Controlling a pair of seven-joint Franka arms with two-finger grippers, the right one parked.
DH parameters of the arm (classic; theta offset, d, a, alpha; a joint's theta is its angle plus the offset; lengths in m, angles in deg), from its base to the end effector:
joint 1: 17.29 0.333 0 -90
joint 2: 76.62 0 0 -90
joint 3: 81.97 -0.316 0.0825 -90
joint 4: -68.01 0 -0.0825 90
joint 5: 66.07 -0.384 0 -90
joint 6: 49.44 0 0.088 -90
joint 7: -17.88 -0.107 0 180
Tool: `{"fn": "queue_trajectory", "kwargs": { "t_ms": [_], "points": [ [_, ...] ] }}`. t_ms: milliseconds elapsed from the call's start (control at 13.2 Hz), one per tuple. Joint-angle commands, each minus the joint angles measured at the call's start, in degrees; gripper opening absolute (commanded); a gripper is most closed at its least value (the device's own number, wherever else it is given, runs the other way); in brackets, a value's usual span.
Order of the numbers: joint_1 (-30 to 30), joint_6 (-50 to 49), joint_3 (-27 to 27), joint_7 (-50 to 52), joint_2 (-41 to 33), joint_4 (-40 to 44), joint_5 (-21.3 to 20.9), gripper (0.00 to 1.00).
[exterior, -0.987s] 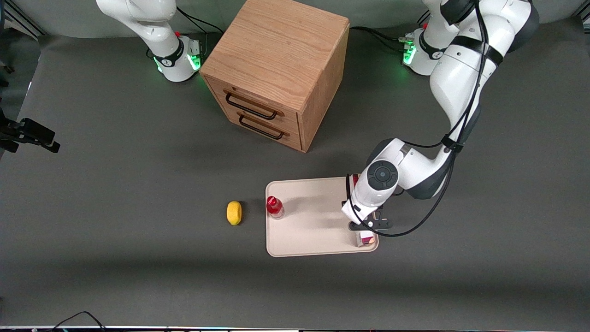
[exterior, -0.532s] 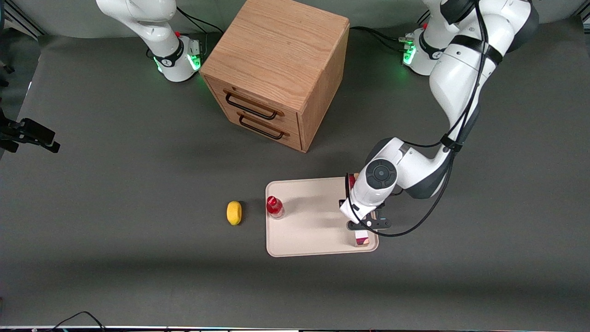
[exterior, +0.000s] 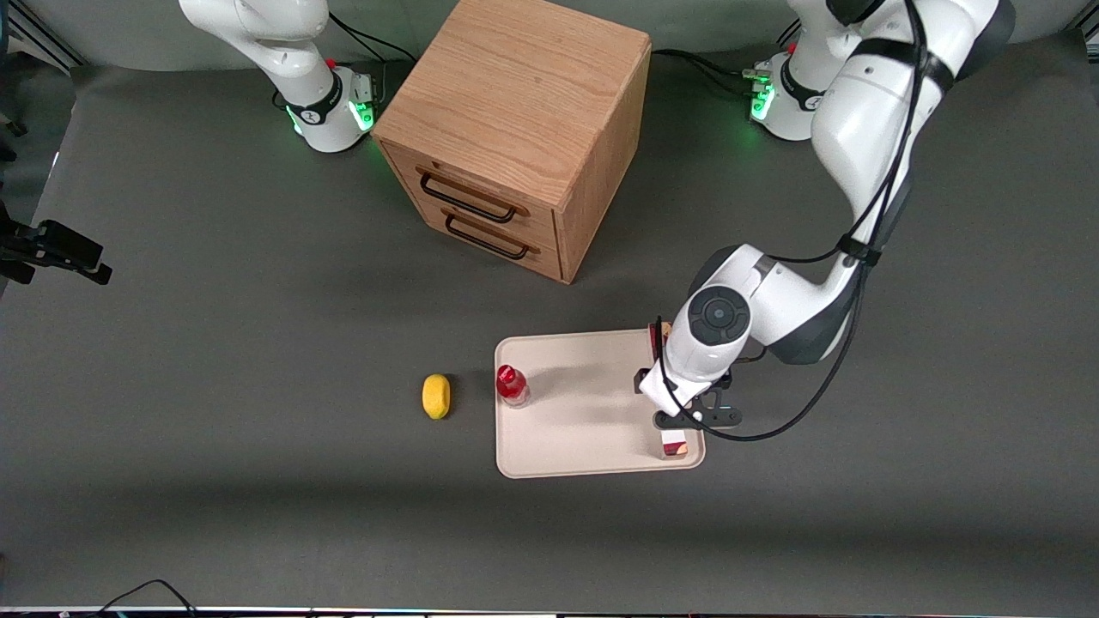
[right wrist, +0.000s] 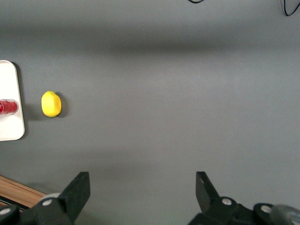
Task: Place red cookie box on tray
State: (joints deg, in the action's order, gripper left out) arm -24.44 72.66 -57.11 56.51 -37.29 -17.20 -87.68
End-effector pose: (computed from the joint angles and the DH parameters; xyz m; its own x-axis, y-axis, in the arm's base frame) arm 0.6406 -0.3167 0.2978 0.9985 0.0081 0.0539 0.0095 -0.9996 -0.0259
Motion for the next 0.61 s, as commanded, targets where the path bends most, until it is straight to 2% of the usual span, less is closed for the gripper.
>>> {"fn": "queue_trajectory", "kwargs": {
  "t_ms": [0,76,152,380,532],
  "points": [
    [3.53,-7.56,-0.25,-11.86,-9.33,-1.46,8.29,1.00],
    [4.68,-12.11,-1.30,-17.13,-13.11,-1.45,11.90,1.00],
    [4.86,-17.38,-3.92,-19.01,-16.28,-1.11,13.76,1.00],
    [5.04,-25.14,-11.48,-25.15,-25.15,-1.89,14.48,1.00],
    [5.04,-28.31,-16.66,-29.22,-30.70,-3.73,17.11,1.00]
  ]
}}
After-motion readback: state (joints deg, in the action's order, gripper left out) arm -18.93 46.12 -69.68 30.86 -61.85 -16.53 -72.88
